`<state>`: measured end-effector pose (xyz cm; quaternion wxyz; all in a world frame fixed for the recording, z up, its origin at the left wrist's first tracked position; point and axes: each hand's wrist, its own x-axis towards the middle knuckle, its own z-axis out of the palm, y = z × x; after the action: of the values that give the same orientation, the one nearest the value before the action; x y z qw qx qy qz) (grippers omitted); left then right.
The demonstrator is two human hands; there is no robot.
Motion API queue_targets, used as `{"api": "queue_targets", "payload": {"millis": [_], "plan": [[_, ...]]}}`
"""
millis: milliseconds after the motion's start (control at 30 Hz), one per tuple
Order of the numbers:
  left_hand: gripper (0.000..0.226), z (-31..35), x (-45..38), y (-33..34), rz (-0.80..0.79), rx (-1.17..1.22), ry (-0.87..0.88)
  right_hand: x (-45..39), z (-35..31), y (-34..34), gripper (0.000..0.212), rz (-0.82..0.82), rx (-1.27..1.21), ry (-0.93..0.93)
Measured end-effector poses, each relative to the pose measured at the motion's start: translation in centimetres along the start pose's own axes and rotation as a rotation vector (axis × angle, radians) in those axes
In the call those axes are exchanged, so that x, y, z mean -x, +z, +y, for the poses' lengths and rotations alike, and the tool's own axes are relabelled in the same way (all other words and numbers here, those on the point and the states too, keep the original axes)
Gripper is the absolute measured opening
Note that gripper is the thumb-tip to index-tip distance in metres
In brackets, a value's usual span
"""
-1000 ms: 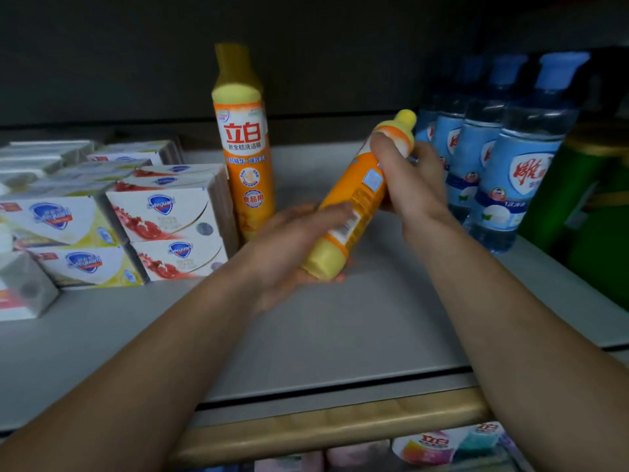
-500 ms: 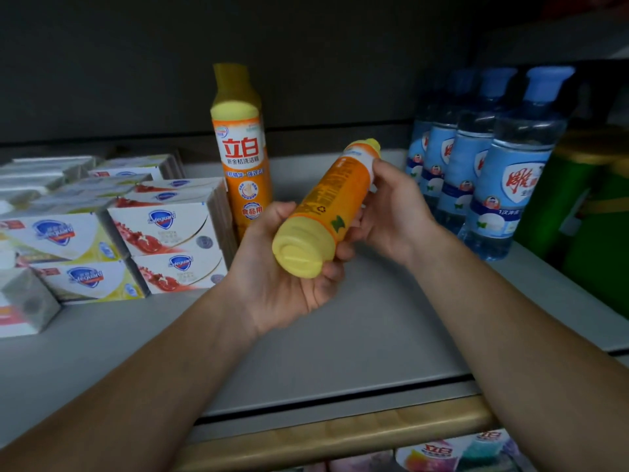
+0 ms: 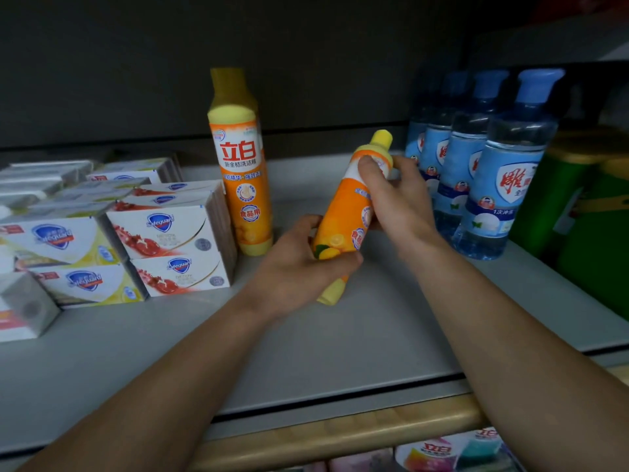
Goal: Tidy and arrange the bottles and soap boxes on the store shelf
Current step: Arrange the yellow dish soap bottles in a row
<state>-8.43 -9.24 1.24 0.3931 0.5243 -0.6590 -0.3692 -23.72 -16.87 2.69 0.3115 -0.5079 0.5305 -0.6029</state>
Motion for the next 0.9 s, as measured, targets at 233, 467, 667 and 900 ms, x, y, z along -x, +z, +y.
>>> {"api": "queue_targets", "payload": {"millis": [233, 467, 667, 900], "plan": [[0.045, 1.4, 0.8, -1.9, -0.384, 1.03, -0.329, 0.3, -0.2, 0.6, 0.029, -0.261, -0.402, 0.273], [0.05, 1.1, 0.4, -1.9, -0.428, 1.081, -0.369, 0.3, 0.2, 0.5, 0.032, -0.256, -0.393, 0.332], [0.039, 0.0, 0.1, -0.7, -0.199, 0.625, -0.114, 0.2, -0.2, 0.7, 0.039, -0.304, -0.529, 0.087], [0.043, -1.3, -0.9, -0.5, -0.02, 0.119, 0.205, 1.6, -1.8, -0.8, 0.062, -0.364, -0.342, -0.369]]}}
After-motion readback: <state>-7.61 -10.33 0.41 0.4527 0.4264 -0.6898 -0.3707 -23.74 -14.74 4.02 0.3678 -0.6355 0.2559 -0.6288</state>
